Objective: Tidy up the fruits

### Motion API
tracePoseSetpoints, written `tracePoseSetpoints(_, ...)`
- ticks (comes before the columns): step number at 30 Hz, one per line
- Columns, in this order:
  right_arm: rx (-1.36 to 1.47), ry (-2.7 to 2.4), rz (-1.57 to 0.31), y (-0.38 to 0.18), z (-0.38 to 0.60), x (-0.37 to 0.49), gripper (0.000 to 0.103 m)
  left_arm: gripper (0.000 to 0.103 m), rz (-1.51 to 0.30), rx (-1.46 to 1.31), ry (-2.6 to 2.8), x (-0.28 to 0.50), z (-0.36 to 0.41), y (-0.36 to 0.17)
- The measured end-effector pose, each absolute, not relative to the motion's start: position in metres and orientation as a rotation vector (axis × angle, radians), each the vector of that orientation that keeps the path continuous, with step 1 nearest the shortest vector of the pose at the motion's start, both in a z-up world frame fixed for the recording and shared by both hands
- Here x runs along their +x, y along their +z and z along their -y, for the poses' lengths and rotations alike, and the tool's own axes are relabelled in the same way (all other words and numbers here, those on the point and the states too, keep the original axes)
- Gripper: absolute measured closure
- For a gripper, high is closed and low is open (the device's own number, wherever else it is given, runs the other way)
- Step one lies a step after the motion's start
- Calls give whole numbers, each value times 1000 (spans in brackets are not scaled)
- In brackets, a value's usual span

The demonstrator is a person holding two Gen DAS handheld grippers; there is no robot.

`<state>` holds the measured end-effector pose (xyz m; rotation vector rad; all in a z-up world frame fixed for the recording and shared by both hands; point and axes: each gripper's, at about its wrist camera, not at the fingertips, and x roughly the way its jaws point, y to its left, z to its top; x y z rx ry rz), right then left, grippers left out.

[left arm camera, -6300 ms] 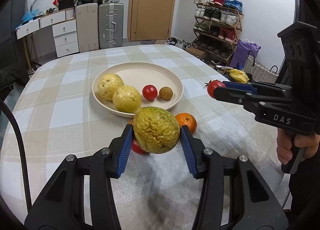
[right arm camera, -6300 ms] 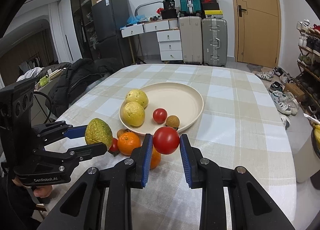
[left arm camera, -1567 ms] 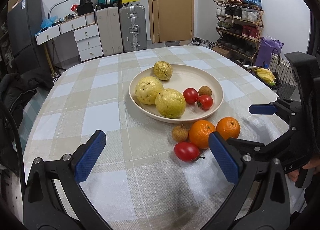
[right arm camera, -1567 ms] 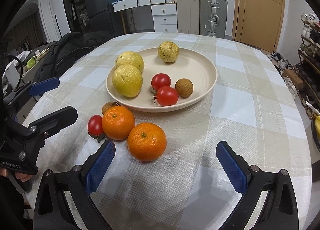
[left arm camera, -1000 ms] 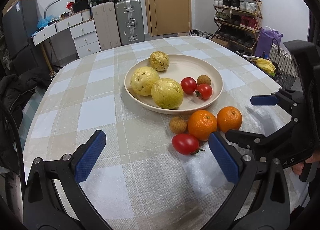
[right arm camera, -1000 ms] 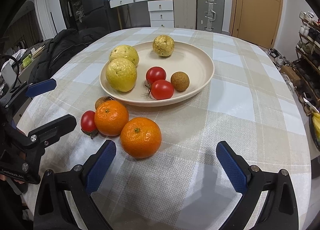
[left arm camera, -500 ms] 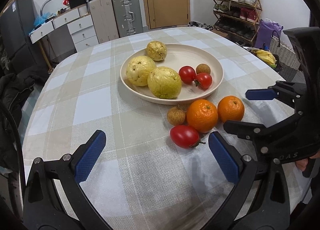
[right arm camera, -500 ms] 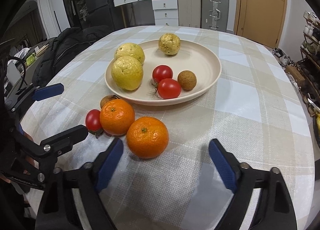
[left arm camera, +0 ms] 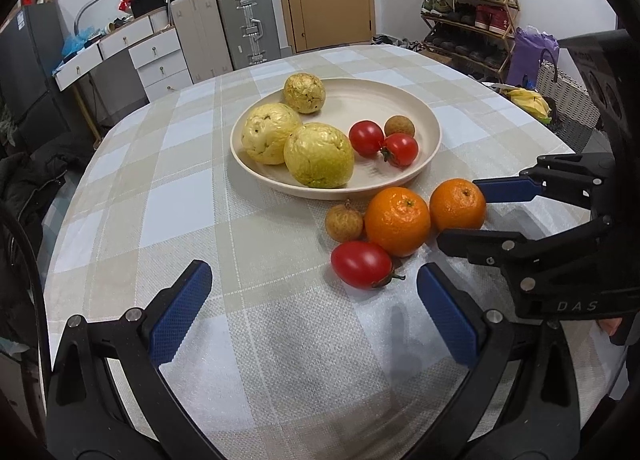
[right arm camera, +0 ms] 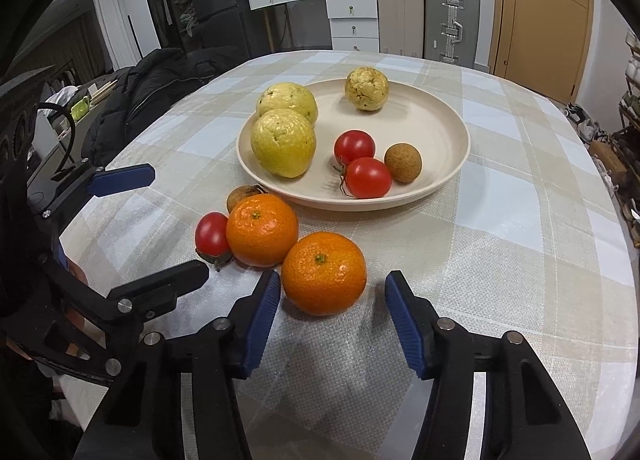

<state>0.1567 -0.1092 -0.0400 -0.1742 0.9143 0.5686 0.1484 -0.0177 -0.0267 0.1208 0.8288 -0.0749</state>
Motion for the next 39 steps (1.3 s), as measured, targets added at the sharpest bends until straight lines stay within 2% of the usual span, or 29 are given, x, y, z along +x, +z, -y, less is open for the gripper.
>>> tracePoseSetpoints(3,-173,581,-912,-39,108,155,56,1,-835,127,-81,149,19,-28)
tracePoseSetpoints(7,-175,579,-911,-40,108,155,60,1,-842,134,-82,148,21,-30)
tracePoseSetpoints(21,-128,569,-846,-27,117,154,62,1,-875,102,-104,153,15,-36)
tracePoseSetpoints(23,-119,568,-845,-25,120,155,62,5,-882,98,-121,154,16,-37)
tracePoseSetpoints(25,-114,565,-844,-24,122,156,62,18,-893,99,-131,156,16,-39)
tracePoseSetpoints(32,-107,569,-838,-21,124,157,62,43,-903,101,-191,157,23,-41)
tracePoseSetpoints(34,-108,571,-837,-20,124,157,62,60,-904,92,-226,156,25,-41)
tracePoseSetpoints(35,-110,571,-837,-21,124,157,62,64,-904,91,-238,156,26,-41)
tracePoseSetpoints(39,-111,569,-838,-21,125,156,62,64,-896,85,-240,155,26,-40)
